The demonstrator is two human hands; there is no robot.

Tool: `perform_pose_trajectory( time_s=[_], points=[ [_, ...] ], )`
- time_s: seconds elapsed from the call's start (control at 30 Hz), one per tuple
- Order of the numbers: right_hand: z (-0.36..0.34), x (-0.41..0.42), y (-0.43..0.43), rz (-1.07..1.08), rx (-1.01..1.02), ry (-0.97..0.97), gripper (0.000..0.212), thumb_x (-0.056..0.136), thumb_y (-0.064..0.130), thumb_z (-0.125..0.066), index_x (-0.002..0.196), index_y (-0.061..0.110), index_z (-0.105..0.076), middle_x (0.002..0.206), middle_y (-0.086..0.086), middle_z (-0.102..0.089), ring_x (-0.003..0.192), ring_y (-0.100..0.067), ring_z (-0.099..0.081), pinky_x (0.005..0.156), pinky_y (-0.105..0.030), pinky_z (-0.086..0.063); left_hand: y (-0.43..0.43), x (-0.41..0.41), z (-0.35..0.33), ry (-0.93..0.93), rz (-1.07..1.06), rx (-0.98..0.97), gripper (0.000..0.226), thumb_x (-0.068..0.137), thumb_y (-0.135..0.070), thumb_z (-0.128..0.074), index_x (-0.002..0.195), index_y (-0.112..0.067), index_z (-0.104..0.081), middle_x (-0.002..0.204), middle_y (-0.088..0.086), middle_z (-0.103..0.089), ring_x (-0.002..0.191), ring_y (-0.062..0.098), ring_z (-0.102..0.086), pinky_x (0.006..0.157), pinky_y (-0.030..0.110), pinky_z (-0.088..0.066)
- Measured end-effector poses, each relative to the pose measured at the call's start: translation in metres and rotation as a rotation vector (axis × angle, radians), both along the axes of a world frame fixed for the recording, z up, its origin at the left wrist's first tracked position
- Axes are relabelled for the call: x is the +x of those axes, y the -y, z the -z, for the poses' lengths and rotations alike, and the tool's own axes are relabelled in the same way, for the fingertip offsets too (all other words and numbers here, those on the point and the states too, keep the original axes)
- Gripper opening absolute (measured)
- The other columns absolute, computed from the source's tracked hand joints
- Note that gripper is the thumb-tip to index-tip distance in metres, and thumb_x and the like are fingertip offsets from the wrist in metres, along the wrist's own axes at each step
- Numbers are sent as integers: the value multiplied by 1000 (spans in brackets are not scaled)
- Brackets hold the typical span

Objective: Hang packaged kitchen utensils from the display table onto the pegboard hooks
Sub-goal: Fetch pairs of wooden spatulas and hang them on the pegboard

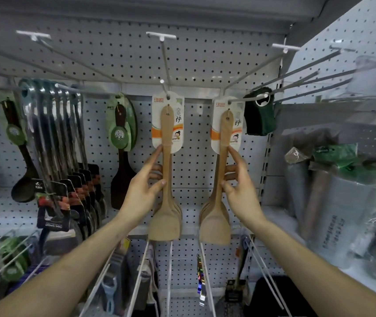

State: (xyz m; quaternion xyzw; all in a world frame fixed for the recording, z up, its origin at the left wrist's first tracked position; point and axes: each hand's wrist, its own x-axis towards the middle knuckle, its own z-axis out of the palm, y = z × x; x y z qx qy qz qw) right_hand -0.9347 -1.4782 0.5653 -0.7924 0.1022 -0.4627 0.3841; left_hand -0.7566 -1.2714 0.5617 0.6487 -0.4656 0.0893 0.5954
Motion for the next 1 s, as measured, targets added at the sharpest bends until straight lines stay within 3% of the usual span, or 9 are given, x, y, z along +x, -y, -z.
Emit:
perform_pose_trajectory(
  time_s=[0.13,0.27,0.37,0.5,0.57,0.7,0.87,1.0],
  points=[
    [5,4,5,42,-20,4,95,100,-11,-55,162,55,-27,110,20,-65,94,-10,-67,81,-19,-59,6,2,4,16,7,-5,87,104,-8,-65,160,-61,-27,110,-23,-64,106,7,-67,89,8,-50],
    [4,2,1,96,-64,8,92,99,-11,-56,166,46,-27,124,-2,-62,98,-12,-65,88,-34,-60,8,-4,3,-21,-8,-7,86,104,-7,-66,163,-55,-26,108,-26,-64,108,3,-67,92,8,-50],
    [8,-8,-5,128,-78,-4,89,99,-8,-59,167,42,-27,133,-2,-55,108,-8,-62,95,-40,-59,-2,-12,5,-32,-9,35,82,104,-5,-64,163,-52,-31,108,-21,-62,106,10,-66,97,21,-54],
    [16,-25,-27,230,-146,-47,94,97,1,-63,166,45,-17,139,-1,-45,107,-17,-61,86,-45,-60,-31,-28,12,-72,-50,107,70,105,-1,-60,161,-38,-40,120,-1,-63,106,14,-66,104,45,-56],
    [17,-29,-51,205,-296,-82,89,98,6,-65,167,37,-17,136,-1,-42,110,-23,-58,81,-43,-58,-51,-41,18,-71,-117,154,66,106,-5,-62,161,-33,-41,125,-3,-59,107,8,-65,100,43,-57],
    [13,-27,-115,105,-541,-190,77,99,16,-66,165,23,-28,137,-4,-41,120,-28,-53,76,-46,-60,-114,-72,35,44,-308,236,60,104,-21,-69,158,-34,-45,130,-10,-52,115,-3,-58,96,24,-49],
    [30,-15,-211,-143,-636,-219,72,95,21,-69,161,19,-40,142,-8,-46,126,-33,-51,89,-48,-55,-227,-122,54,154,-619,398,60,99,-36,-71,155,-32,-49,138,-12,-45,126,14,-56,102,37,-53],
    [54,-6,-298,-336,-688,-240,70,95,27,-71,158,22,-41,145,-7,-43,130,-34,-50,94,-49,-54,-320,-163,69,177,-948,558,66,96,-47,-69,156,-30,-45,150,-6,-43,135,21,-50,102,40,-52]
  ],
)
